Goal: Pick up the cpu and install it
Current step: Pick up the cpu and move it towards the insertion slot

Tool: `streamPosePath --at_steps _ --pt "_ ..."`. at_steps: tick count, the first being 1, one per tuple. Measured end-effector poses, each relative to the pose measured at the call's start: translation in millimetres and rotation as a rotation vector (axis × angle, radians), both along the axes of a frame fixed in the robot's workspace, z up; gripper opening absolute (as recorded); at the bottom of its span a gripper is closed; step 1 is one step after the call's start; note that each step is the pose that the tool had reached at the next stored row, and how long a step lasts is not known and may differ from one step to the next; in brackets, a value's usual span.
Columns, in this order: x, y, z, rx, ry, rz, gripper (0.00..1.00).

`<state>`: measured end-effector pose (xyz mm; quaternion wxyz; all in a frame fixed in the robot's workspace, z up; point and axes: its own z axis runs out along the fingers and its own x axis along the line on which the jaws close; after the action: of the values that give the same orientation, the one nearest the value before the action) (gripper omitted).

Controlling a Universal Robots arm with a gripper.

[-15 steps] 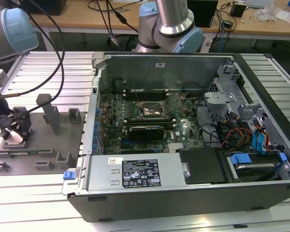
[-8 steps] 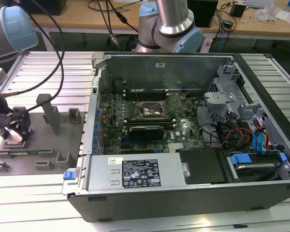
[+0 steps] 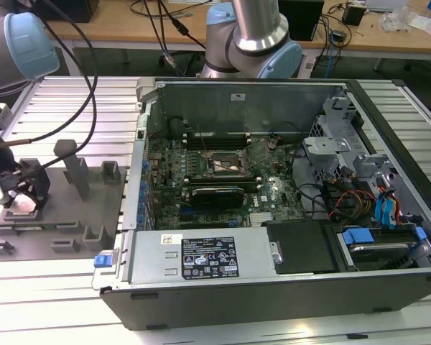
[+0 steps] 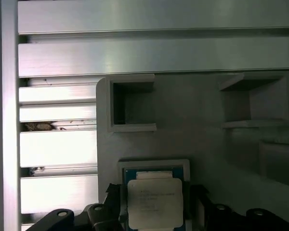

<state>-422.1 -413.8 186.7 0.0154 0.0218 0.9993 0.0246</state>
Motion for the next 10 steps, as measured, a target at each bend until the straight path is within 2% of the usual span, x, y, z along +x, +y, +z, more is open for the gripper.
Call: streamPosePath --at_steps 2,3,10 --pt "0.2 0.0 0.1 0.0001 0.0001 0.0 0.67" --pt "0.3 0.0 0.0 0.0003 0.0001 -0.001 0.55" --pt "0.9 0.0 1.5 0.0008 -0.0003 -0.001 0.55"
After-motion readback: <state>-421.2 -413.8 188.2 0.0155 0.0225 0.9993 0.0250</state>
